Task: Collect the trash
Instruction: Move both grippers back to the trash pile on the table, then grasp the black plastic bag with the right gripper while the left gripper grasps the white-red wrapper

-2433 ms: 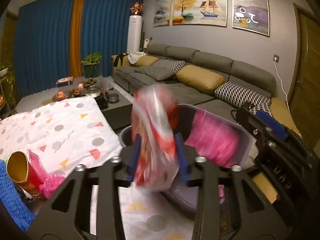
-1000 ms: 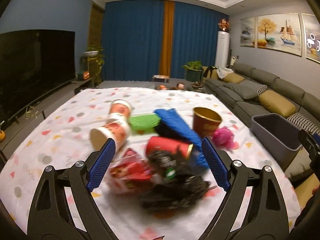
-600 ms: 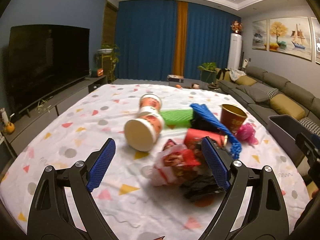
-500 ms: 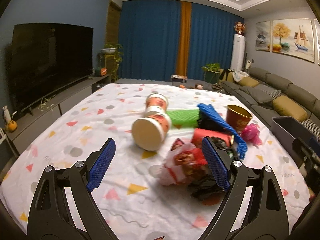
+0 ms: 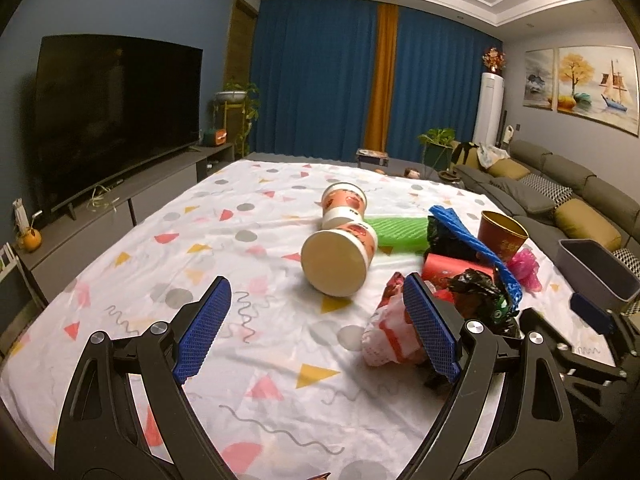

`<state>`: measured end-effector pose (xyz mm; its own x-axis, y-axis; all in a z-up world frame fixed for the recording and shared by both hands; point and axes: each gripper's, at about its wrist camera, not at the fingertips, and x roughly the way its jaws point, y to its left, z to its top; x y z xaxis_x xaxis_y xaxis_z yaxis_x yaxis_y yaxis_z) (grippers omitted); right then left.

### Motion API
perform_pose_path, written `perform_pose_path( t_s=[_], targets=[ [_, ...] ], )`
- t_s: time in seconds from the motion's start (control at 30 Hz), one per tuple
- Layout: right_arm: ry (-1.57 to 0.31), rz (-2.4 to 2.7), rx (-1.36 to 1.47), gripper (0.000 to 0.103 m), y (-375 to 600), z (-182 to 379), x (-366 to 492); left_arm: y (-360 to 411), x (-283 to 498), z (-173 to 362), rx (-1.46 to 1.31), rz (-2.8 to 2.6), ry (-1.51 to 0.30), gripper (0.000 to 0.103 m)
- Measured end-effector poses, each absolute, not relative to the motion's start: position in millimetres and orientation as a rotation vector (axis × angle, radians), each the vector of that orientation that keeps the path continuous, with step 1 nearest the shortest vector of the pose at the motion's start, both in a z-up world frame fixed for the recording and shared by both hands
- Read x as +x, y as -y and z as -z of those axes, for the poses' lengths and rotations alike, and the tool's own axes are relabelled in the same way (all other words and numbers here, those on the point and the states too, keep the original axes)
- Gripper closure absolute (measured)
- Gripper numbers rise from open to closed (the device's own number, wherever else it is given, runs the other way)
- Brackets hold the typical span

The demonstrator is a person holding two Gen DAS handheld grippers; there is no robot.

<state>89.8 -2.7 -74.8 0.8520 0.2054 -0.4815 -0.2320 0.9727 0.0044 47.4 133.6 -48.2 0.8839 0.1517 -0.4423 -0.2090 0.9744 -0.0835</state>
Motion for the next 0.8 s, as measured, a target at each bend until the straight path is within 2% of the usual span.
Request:
perform_pose_path(
  t_s=[0.23, 0.43, 0.47, 0.53, 0.6, 0.8],
  targets=[
    [-0.551, -0.256, -0.063, 0.040, -7.0, 80.2, 106.2, -137.2, 48.4, 50.1, -0.125, -0.180, -0.457, 0.017],
    [-0.601, -0.291, -0.049, 0.070, -8.0, 85.8, 116.3, -130.3, 49.5, 52.5, -0.116, -0.159, -0.464, 0.017],
    [-0.606, -0.299, -0.048, 0.080, -7.5, 86.2, 117.1, -128.7, 49.4, 53.4, -0.114, -0.155, -0.467, 0.017],
    [-0.600, -0.300, -0.054, 0.089, -6.5, 86.2, 115.5, -126.9, 49.3, 53.7, -0.111, -0.150, -0.468, 0.017],
    [-0.586, -0.295, -0.060, 0.095, -4.2, 84.9, 112.0, -125.1, 49.2, 53.5, -0.109, -0.144, -0.470, 0.017],
    [-0.540, -0.279, -0.012, 0.097, 17.6, 70.3, 97.8, -117.4, 52.1, 54.2, -0.108, -0.107, -0.480, 0.017]
  ],
)
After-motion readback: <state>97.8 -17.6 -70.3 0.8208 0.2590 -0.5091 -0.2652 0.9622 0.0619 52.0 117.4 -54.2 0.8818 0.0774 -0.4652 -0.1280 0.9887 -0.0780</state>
